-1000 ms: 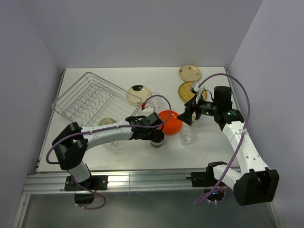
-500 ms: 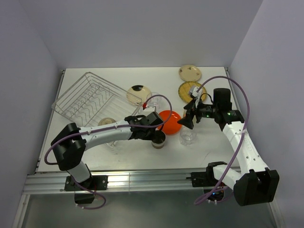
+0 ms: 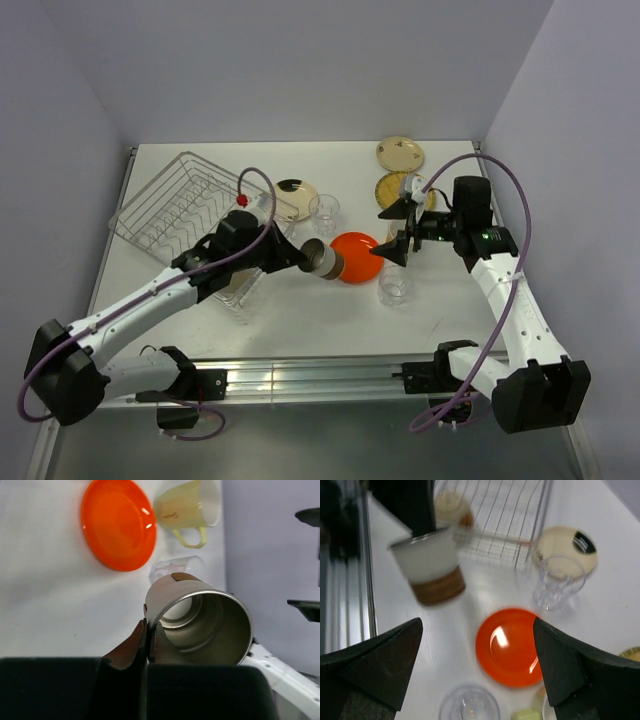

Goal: Load the mixed dishes into the dish rack

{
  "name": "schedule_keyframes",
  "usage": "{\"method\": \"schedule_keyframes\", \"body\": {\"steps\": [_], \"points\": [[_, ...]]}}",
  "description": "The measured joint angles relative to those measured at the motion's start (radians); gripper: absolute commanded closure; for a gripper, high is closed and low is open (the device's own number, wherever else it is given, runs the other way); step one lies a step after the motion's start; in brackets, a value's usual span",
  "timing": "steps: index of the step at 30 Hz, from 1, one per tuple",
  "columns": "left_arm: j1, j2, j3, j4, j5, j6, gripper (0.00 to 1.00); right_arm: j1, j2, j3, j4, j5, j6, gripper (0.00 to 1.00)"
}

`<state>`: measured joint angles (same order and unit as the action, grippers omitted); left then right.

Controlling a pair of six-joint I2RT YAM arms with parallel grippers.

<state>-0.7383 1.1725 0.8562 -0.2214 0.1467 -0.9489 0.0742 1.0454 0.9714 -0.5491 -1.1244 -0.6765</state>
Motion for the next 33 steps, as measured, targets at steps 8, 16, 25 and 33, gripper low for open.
{"method": "schedule_keyframes", "body": {"steps": [8,16,25,33], "points": [[0.158,-0.122,-0.16,0.321,0.198,-0.18,1.0,0.035,0.137,-0.08,0.774,0.087,1.136,0.0],[0.264,-0.113,-0.217,0.629,0.304,-0.365,1.0,0.133,0.259,-0.072,0.819,0.249,1.672,0.0],[0.293,-0.035,-0.217,0.791,0.364,-0.445,1.0,0.203,0.288,-0.075,0.963,0.267,2.034,0.0],[0.301,-0.016,-0.217,0.855,0.382,-0.476,1.0,0.267,0.324,-0.078,1.049,0.259,2.195,0.0]]}}
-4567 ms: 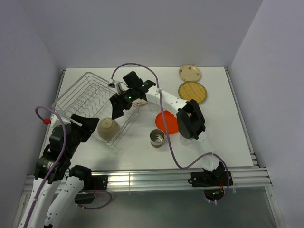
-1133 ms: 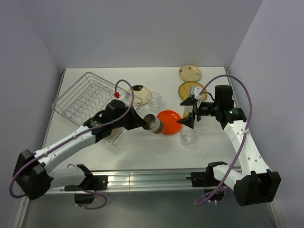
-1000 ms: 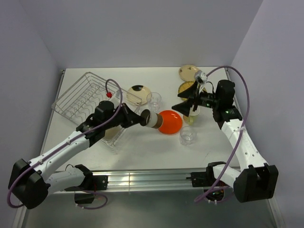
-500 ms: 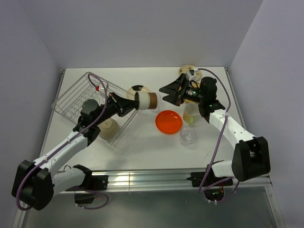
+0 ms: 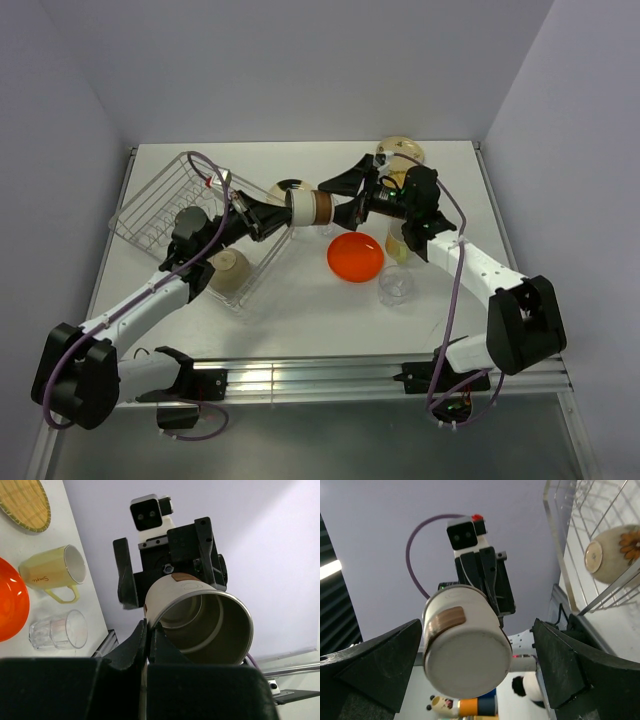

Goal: Load the mixed dishes into the dish rack

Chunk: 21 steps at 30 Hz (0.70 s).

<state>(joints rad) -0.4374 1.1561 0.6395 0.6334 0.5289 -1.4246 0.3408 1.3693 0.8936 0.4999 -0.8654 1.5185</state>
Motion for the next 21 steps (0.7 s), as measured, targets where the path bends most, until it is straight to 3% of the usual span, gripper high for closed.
{"method": "schedule_keyframes", "body": {"steps": [10,21], "points": [[0.013,0.006,-0.001,0.018,0.014,-0.01,1.0,0.072,0.005,-0.002,0.054,-0.006,0.069,0.0],[0.031,0.049,-0.007,0.059,0.029,-0.011,1.0,0.076,0.005,-0.019,0.075,-0.006,0.097,0.08]]}}
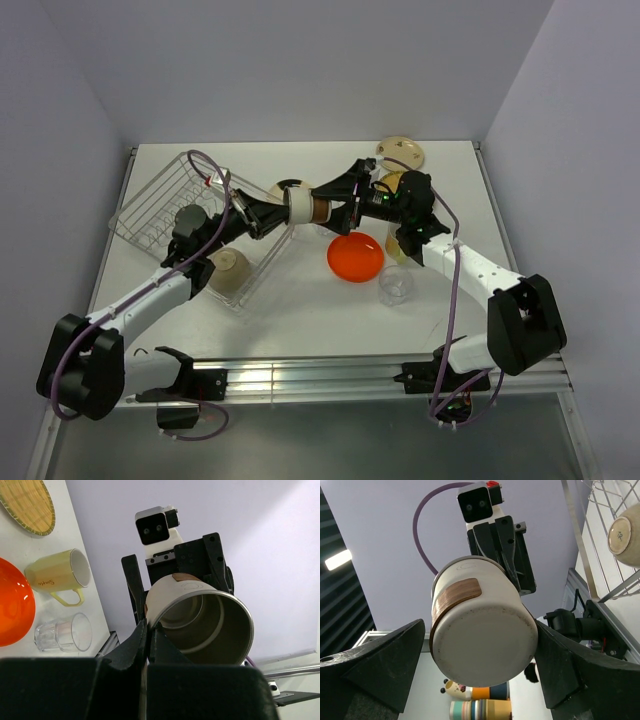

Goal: Load the mixed dishes into the dish rack

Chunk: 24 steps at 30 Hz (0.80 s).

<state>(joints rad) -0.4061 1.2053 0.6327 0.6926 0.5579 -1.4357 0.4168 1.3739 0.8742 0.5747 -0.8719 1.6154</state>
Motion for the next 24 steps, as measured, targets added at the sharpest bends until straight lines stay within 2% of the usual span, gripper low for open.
{"method": "schedule_keyframes", "body": {"steps": [14,17,18,20,21,22,23,24], "points": [[0.004,0.008,-0.023,0.053,0.019,-0.015,1.0,0.002,0.023,0.0,0.008,-0.001,-0.005,0.16],[0.004,0.017,-0.031,0.065,0.021,-0.026,1.0,0.002,0.03,0.0,0.009,0.0,-0.008,0.23],[0.004,0.019,-0.033,0.07,0.021,-0.028,0.99,0.002,0.032,0.0,0.011,0.0,-0.008,0.31],[0.005,0.019,-0.034,0.075,0.02,-0.03,0.99,0.002,0.034,0.0,0.019,-0.001,-0.007,0.39],[0.005,0.019,-0.034,0.079,0.021,-0.029,0.97,0.002,0.035,0.0,0.027,-0.002,-0.005,0.48],[0.005,0.019,-0.034,0.085,0.02,-0.029,0.94,0.002,0.037,0.0,0.035,-0.003,-0.003,0.53],[0.006,0.019,-0.034,0.09,0.021,-0.029,0.85,0.002,0.037,0.0,0.047,-0.004,-0.001,0.57],[0.006,0.019,-0.034,0.095,0.021,-0.027,0.81,0.002,0.039,0.0,0.059,-0.006,0.001,0.66]]}}
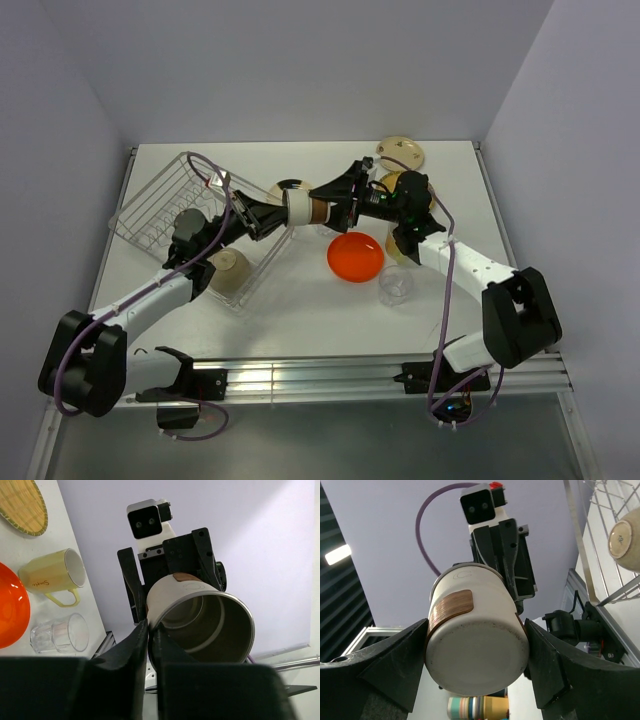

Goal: Load the mixed dishes into the dish rack

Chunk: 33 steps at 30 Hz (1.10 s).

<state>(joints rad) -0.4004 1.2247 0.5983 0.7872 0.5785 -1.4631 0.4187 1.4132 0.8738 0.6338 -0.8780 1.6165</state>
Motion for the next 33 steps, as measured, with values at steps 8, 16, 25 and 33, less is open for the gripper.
{"method": "schedule_keyframes", "body": {"steps": [8,16,25,33], "points": [[0.0,-0.002,0.0,-0.016,0.0,0.01,0.38,-0.013,0.013,0.0,0.087,-0.016,-0.003,0.85],[0.011,-0.089,0.0,-0.13,-0.011,0.063,0.17,-0.059,0.044,0.0,0.164,-0.051,-0.03,0.88],[0.061,-0.288,0.042,-0.441,-0.093,0.251,0.11,-0.063,0.051,0.039,0.164,-0.126,-0.172,0.92],[0.079,-0.461,0.116,-0.799,-0.267,0.449,0.09,-0.063,0.07,0.161,-0.029,-0.165,-0.423,0.91]]}}
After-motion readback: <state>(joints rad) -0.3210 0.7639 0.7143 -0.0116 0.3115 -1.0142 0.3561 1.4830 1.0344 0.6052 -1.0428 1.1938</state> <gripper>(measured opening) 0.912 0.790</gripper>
